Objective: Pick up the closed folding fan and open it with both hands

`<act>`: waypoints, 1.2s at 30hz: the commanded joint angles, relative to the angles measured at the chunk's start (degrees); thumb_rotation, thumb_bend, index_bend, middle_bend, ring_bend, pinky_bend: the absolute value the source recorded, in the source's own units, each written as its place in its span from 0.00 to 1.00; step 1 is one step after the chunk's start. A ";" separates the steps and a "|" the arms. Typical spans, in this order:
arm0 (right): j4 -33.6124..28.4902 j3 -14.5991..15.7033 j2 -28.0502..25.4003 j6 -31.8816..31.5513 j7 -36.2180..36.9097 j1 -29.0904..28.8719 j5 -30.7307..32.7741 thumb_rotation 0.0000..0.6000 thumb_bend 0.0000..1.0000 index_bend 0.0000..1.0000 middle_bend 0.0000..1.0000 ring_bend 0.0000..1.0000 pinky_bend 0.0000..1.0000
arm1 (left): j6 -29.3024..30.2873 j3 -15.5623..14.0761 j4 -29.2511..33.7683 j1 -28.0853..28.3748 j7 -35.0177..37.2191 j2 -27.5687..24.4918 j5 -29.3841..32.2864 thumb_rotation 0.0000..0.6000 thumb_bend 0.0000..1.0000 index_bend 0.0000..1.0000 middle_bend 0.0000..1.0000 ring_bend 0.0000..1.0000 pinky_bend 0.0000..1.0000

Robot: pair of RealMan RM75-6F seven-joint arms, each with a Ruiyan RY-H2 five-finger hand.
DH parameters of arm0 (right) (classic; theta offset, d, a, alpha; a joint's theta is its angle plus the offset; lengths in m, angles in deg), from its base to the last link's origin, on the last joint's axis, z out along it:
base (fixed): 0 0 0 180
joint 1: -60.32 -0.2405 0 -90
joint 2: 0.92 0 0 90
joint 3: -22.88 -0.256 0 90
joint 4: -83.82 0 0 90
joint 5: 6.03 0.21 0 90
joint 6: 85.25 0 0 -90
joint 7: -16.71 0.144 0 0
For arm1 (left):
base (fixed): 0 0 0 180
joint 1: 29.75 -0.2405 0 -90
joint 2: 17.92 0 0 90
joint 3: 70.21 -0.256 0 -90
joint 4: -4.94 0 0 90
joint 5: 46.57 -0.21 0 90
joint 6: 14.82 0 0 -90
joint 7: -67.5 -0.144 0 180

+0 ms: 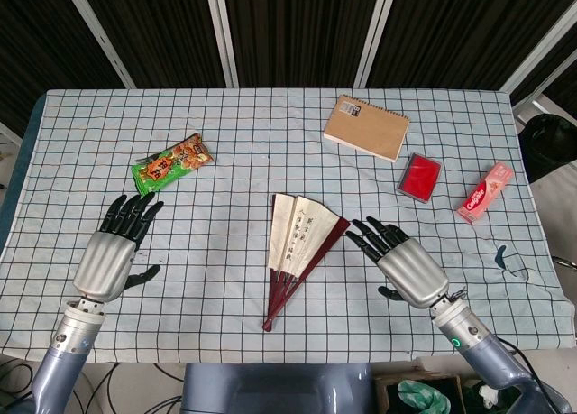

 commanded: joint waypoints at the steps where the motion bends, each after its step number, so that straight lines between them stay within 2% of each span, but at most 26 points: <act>1: 0.37 -0.14 0.35 0.41 -0.35 -0.43 0.12 1.00 0.06 0.00 0.00 0.02 0.21 | 0.19 -0.14 -0.10 -0.07 0.01 -0.18 0.11 1.00 0.00 0.00 0.00 0.00 0.00; 9: 1.11 -0.05 1.35 1.60 -0.09 -1.57 0.19 1.00 0.09 0.07 0.01 0.04 0.21 | 0.81 -0.24 -0.23 -0.20 0.26 -0.57 0.93 1.00 0.00 0.00 0.00 0.00 0.00; 12: 1.67 -0.21 2.66 2.80 0.04 -2.77 0.01 1.00 0.10 0.14 0.04 0.08 0.21 | 1.01 -0.21 -0.08 -0.23 0.18 -0.74 1.36 1.00 0.00 0.00 0.00 0.00 0.00; 17: 3.65 0.29 5.75 6.76 -0.04 -5.45 -0.43 1.00 0.15 0.30 0.13 0.11 0.21 | 1.36 -0.42 0.21 -0.42 -0.10 -0.89 1.71 1.00 0.00 0.00 0.00 0.00 0.00; 20: 5.10 0.90 8.10 9.39 -0.45 -7.10 -0.59 1.00 0.17 0.34 0.14 0.12 0.21 | 1.76 -0.56 0.40 -0.61 -0.38 -0.89 1.88 1.00 0.00 0.00 0.00 0.00 0.00; 29: 9.40 1.65 16.18 13.80 -1.17 -9.83 2.00 1.00 0.20 0.36 0.14 0.12 0.21 | 3.71 -0.19 1.16 -1.23 -1.70 -1.16 2.40 1.00 0.00 0.00 0.00 0.00 0.00; 36: 11.86 1.41 21.06 14.44 -2.08 -10.43 5.06 1.00 0.20 0.37 0.14 0.12 0.21 | 5.21 0.40 2.62 -1.81 -2.84 -1.76 3.36 1.00 0.00 0.00 0.00 0.00 0.00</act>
